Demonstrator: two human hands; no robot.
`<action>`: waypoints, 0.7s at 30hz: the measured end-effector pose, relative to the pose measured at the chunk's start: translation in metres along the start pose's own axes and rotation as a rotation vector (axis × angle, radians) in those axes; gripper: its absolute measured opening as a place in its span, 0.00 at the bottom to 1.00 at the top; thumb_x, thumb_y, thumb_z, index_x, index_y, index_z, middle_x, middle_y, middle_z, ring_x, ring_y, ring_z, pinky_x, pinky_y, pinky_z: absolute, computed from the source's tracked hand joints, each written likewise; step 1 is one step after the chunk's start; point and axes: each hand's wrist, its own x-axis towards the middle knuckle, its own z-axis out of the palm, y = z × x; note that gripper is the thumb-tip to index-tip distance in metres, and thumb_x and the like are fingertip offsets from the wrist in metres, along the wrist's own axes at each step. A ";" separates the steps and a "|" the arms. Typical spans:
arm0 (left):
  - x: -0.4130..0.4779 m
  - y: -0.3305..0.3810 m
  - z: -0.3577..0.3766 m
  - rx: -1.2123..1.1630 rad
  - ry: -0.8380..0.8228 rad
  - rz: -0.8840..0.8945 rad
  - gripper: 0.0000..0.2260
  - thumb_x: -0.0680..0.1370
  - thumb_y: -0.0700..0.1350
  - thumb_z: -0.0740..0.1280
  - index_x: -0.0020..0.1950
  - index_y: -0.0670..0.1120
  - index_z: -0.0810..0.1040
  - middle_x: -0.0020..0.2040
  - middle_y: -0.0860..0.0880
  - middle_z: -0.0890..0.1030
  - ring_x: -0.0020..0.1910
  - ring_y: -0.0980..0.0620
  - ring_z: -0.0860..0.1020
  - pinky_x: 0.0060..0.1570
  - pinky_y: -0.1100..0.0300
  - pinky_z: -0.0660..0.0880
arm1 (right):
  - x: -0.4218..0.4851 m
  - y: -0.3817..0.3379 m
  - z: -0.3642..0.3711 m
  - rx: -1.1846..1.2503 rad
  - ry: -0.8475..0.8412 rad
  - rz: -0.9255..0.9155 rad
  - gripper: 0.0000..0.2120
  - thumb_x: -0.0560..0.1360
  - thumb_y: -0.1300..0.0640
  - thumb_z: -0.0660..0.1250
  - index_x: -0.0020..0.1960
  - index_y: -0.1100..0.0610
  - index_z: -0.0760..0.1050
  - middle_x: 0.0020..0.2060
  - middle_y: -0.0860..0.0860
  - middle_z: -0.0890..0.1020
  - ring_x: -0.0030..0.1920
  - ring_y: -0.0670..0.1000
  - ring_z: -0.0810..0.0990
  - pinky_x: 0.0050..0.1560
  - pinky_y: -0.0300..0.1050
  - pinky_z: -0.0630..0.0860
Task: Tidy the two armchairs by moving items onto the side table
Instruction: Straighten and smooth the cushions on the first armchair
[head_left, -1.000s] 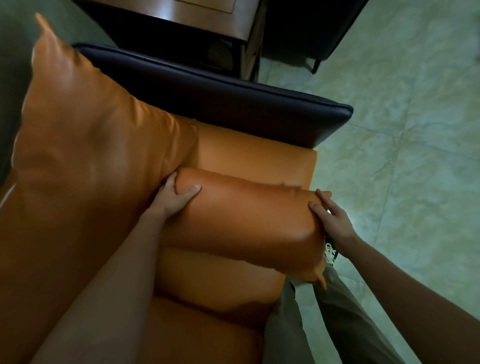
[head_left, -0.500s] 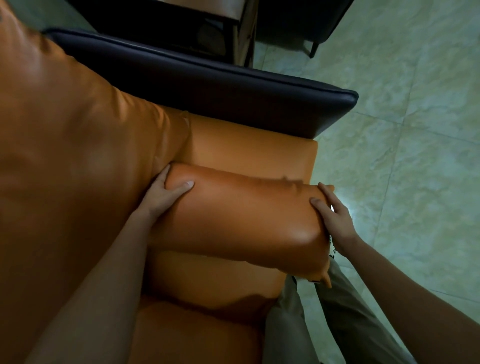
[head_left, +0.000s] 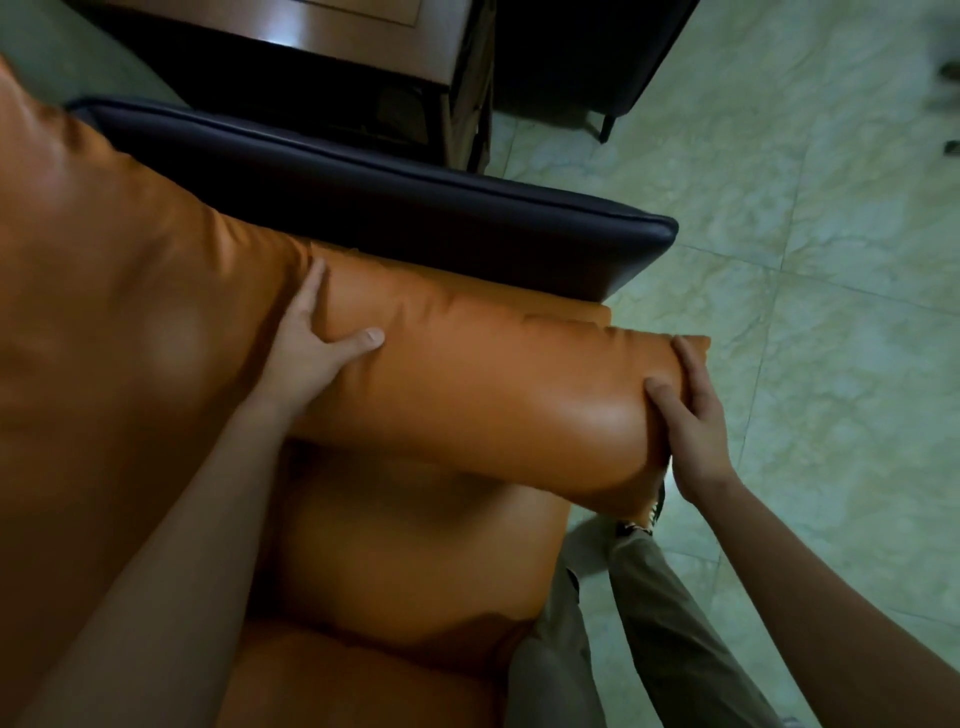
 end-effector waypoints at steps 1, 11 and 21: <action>0.011 0.006 -0.006 0.007 0.004 0.030 0.49 0.60 0.68 0.79 0.74 0.76 0.55 0.76 0.61 0.62 0.74 0.57 0.62 0.66 0.58 0.63 | 0.007 -0.009 0.002 -0.010 0.006 -0.051 0.29 0.75 0.40 0.68 0.73 0.30 0.64 0.69 0.29 0.68 0.71 0.46 0.70 0.70 0.61 0.72; 0.026 0.012 -0.002 0.096 0.095 0.156 0.52 0.65 0.60 0.81 0.78 0.72 0.49 0.81 0.56 0.56 0.79 0.54 0.57 0.75 0.48 0.60 | 0.052 -0.039 0.000 -0.239 -0.063 -0.270 0.37 0.77 0.45 0.66 0.82 0.45 0.54 0.79 0.45 0.62 0.75 0.46 0.65 0.75 0.57 0.67; 0.043 0.007 0.015 0.154 0.059 0.164 0.51 0.71 0.51 0.79 0.81 0.63 0.47 0.82 0.52 0.53 0.78 0.55 0.54 0.75 0.54 0.56 | 0.059 -0.022 0.010 -0.259 0.004 -0.327 0.37 0.78 0.47 0.66 0.82 0.46 0.53 0.78 0.46 0.63 0.74 0.42 0.66 0.67 0.31 0.64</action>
